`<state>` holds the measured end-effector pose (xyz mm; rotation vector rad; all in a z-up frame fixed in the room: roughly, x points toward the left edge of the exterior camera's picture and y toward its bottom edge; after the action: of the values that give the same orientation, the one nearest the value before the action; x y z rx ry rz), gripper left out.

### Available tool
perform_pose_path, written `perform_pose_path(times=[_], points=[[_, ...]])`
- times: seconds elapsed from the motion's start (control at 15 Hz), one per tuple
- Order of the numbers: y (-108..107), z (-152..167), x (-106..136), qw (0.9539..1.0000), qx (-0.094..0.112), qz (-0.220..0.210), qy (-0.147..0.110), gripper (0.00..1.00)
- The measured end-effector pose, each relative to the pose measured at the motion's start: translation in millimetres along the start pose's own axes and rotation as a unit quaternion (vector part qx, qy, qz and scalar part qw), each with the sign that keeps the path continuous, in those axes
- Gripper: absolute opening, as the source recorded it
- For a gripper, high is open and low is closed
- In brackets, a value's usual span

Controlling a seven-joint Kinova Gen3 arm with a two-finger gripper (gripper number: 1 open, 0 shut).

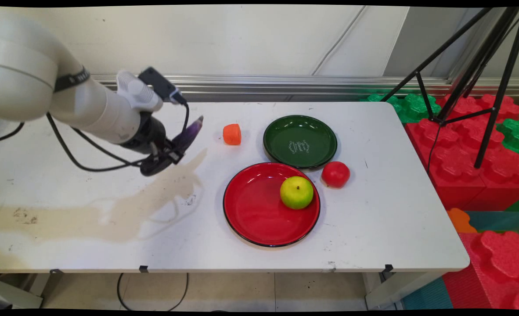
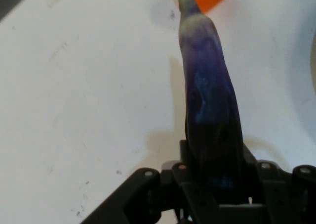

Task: Place the picked object on the table

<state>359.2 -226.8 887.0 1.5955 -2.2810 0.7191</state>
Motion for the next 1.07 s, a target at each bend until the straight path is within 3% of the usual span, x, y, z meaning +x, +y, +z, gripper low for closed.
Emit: perform_pose_path(times=[0.53,1.07], points=[[18.9,46.5,-25.6,0.9989,-0.021,0.026,-0.032,0.0],[32.0,75.0,-36.8,0.9981,-0.031,0.038,-0.036,0.0]])
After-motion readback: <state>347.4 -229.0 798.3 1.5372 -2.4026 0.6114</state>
